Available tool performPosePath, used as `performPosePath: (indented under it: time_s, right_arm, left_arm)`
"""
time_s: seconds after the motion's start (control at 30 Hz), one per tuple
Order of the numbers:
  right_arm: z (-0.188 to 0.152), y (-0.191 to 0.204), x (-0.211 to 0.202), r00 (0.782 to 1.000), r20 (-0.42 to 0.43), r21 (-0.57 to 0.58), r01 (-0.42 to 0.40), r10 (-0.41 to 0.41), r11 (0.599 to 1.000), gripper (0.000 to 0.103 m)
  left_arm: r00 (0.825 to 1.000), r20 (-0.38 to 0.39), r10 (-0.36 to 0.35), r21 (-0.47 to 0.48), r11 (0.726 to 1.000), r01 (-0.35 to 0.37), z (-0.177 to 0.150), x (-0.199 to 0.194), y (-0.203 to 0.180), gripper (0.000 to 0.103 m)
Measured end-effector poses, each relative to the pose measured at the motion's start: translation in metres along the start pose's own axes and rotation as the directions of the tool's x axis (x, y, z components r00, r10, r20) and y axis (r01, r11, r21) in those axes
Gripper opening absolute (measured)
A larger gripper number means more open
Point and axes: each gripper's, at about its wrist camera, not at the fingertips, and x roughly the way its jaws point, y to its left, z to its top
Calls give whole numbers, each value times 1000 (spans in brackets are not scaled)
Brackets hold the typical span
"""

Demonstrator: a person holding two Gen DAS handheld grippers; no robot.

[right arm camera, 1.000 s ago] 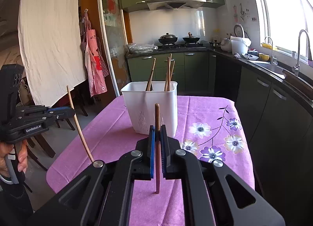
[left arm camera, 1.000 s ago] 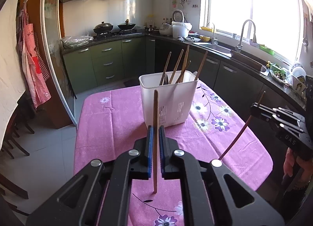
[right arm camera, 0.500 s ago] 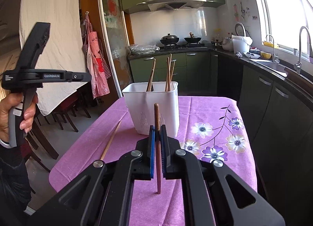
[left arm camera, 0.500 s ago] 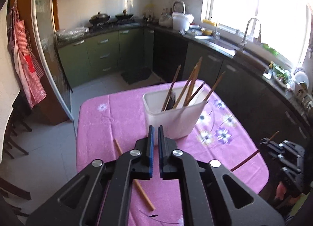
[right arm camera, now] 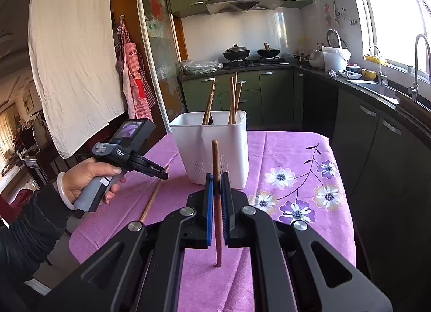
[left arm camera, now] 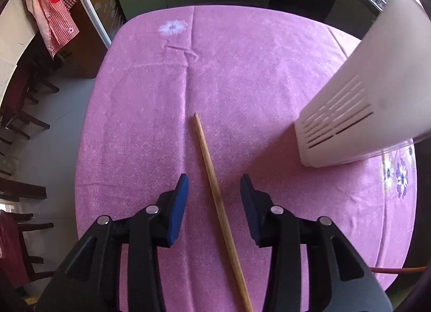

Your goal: Organize utensils

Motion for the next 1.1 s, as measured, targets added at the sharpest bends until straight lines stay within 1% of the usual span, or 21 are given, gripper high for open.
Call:
performPosePath:
  time_s: [0.03, 0.07, 0.1, 0.13, 0.2, 0.3, 0.4, 0.5, 0.6, 0.7, 0.77, 0.83, 0.97, 1.0, 1.1]
  right_arm:
    - [0, 0, 0, 1000, -1, 0, 0, 0, 1000, 6]
    - [0, 0, 0, 1000, 0, -1, -2, 2, 1000, 6]
    - [0, 0, 0, 1000, 0, -1, -2, 2, 1000, 6]
    - [0, 0, 0, 1000, -1, -1, -3, 3, 1000, 6]
    - [0, 0, 1, 1000, -4, 0, -4, 4, 1000, 6]
    - [0, 0, 2, 1000, -7, 3, -6, 6, 1000, 6]
    - [0, 0, 2, 1000, -9, 2, -5, 5, 1000, 6]
    - [0, 0, 1, 1000, -12, 1, -2, 2, 1000, 6]
    - [-1, -2, 0, 1000, -13, 3, 2, -2, 1000, 6]
    - [-2, -4, -1, 1000, -13, 8, 7, -7, 1000, 6]
    - [-3, -6, -2, 1000, -12, 10, 11, -11, 1000, 6]
    - [-4, -6, -2, 1000, -12, 13, 14, -14, 1000, 6]
    - [-4, -7, -3, 1000, -13, 13, 20, -20, 1000, 6]
    - [-4, -6, -3, 1000, -13, 13, 21, -21, 1000, 6]
    - [-5, -6, -3, 1000, -12, 11, 24, -24, 1000, 6]
  left_arm:
    - [1000, -6, 1, -4, 1000, -1, 2, 4, 0, 32]
    - [1000, -12, 3, -6, 1000, -3, 3, 7, -1, 32]
    - [1000, -3, 15, -5, 1000, -15, 4, 6, -1, 25]
    - [1000, -3, 13, -3, 1000, -13, 4, 6, -2, 17]
    - [1000, -8, 9, 5, 1000, -9, 5, 5, -5, 9]
    - [1000, -1, 11, 17, 1000, -11, 5, 4, -9, 7]
    - [1000, 14, -18, 10, 1000, 18, 0, -3, -10, 6]
    - [997, 74, -37, 12, 999, 36, -7, -28, -6, 6]
    - [989, 137, -58, 41, 998, 53, -18, -62, -6, 6]
    - [975, 208, -78, 74, 995, 64, -33, -97, -8, 6]
    - [961, 258, -102, 102, 992, 78, -47, -122, -9, 6]
    - [947, 302, -112, 117, 990, 79, -62, -143, -10, 6]
    - [914, 384, -134, 147, 986, 83, -86, -175, -9, 6]
    - [903, 405, -144, 157, 984, 86, -93, -183, -9, 6]
    - [885, 439, -154, 177, 981, 83, -111, -199, -10, 6]
